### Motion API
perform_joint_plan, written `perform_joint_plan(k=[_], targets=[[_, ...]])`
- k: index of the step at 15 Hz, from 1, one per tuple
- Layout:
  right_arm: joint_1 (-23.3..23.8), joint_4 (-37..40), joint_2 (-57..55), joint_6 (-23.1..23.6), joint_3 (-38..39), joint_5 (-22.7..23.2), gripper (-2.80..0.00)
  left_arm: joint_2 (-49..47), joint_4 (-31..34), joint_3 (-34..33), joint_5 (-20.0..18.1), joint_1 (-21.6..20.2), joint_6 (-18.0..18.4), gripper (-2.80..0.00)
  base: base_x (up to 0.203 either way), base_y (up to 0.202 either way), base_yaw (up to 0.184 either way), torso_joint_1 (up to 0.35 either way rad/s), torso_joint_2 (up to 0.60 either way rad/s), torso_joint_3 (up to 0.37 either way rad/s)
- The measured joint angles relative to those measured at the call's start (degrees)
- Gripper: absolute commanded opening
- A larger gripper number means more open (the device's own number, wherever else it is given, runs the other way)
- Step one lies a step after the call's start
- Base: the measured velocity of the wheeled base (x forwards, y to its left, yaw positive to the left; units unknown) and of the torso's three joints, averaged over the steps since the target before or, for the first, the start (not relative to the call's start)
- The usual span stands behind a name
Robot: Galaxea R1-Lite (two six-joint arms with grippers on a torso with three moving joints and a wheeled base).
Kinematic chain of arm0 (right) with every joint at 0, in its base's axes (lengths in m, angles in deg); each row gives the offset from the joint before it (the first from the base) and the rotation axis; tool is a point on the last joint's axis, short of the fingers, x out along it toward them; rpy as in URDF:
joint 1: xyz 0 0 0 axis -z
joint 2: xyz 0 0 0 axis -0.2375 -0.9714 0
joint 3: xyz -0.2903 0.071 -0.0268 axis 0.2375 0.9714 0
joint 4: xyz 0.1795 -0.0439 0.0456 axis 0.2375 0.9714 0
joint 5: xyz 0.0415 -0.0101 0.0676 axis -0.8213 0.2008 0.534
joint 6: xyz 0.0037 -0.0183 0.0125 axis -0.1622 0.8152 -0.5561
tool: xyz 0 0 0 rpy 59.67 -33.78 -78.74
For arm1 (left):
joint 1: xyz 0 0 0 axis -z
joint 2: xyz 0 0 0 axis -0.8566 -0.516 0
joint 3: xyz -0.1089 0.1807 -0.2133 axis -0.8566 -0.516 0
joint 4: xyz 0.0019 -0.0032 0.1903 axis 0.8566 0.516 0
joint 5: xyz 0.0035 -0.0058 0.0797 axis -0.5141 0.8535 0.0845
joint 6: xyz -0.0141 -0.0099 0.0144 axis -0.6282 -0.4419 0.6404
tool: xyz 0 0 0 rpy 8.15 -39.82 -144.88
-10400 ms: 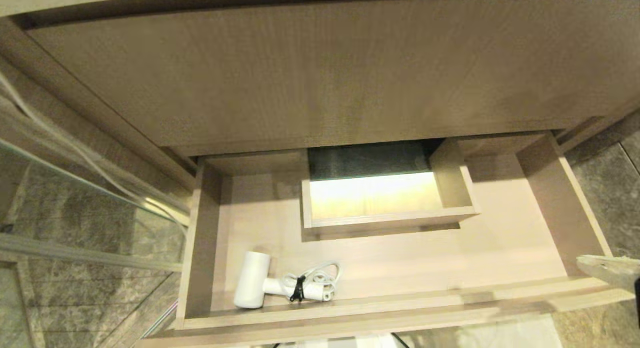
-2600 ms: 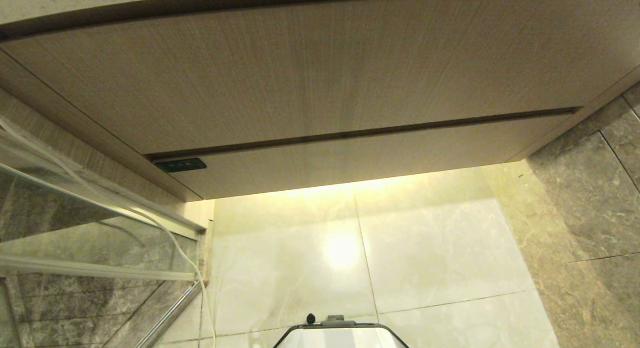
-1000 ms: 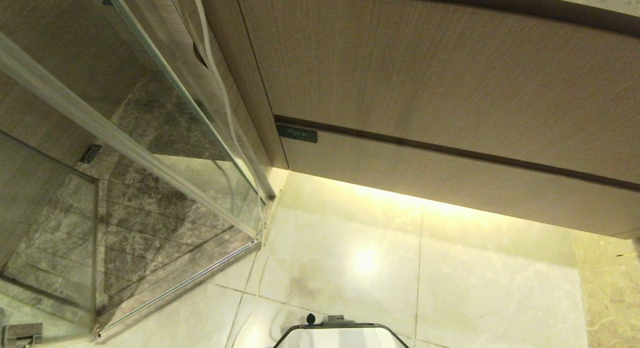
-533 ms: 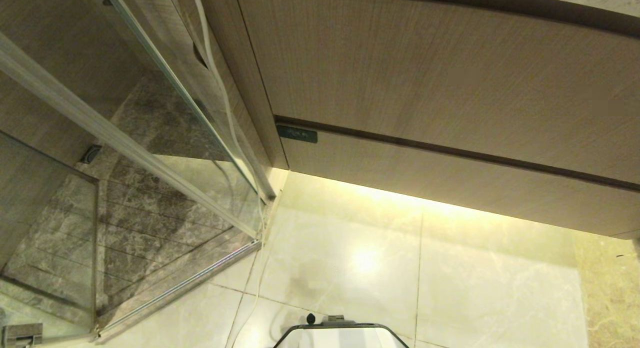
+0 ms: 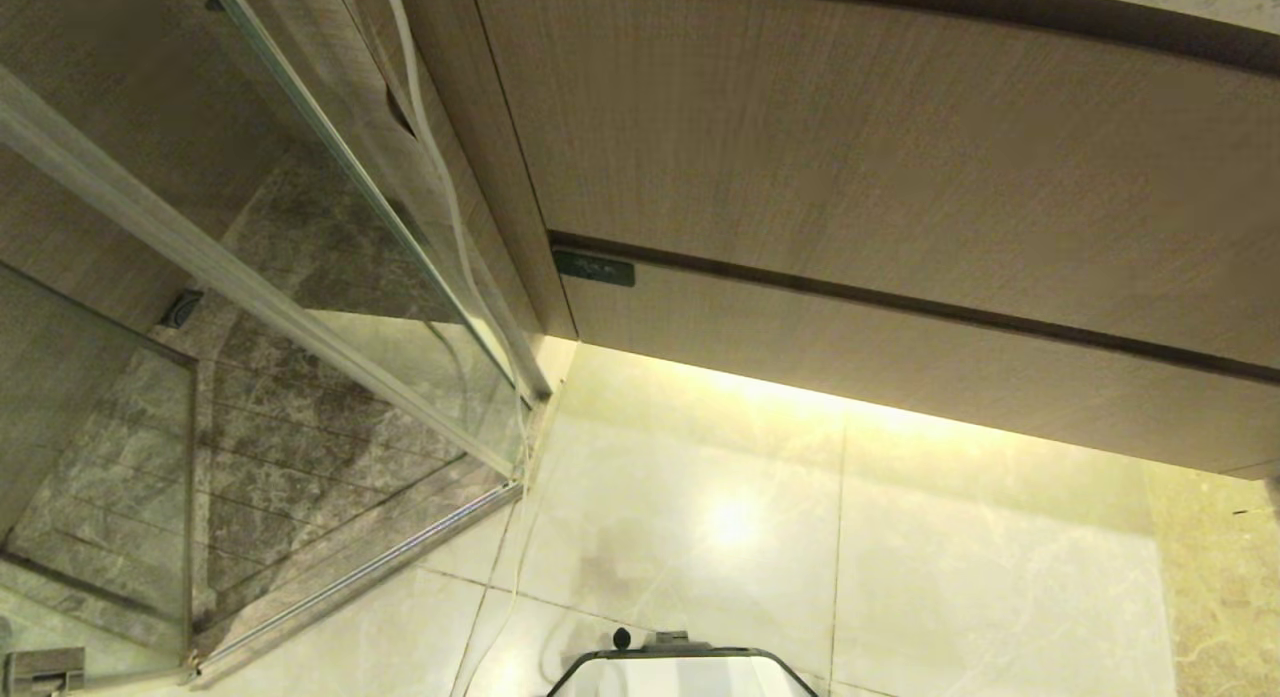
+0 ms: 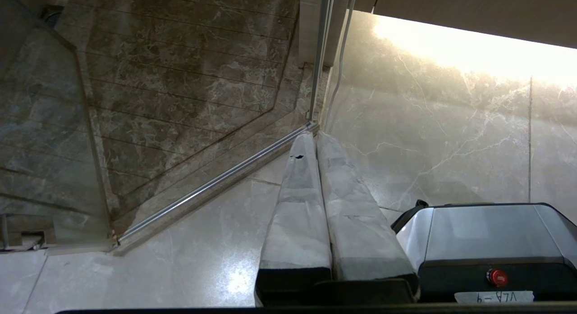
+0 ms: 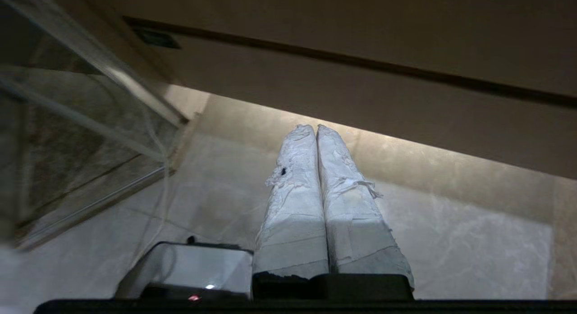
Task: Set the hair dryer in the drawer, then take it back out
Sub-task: Pull open the drawer
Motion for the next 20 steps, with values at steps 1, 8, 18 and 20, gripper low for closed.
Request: perform_joint_plan(k=[1,8,18,20], targets=[[-0.1,5.0,-4.2,-0.1,-7.6,2.6,-2.8,0.0,0.0,0.0,0.0,0.0,0.0,-2.8,0.0,0.0,0.0,0.0,0.0,0.0],[-8.2,50.8,-30.8,16.0,-44.3,15.0,-2.8,0.0,0.0,0.0,0.0,0.0,0.0,-2.8,0.0,0.0,0.0,0.0,0.0,0.0],[-10.3,58.4,-53.5,40.7,-44.5,19.5,-2.8,0.0,0.0,0.0,0.0,0.0,0.0,-2.8,0.0,0.0,0.0,0.0,0.0,0.0],[-10.4,55.4,-56.3,46.6,-41.0,19.5,-2.8,0.0,0.0,0.0,0.0,0.0,0.0,-2.8,0.0,0.0,0.0,0.0,0.0,0.0]])
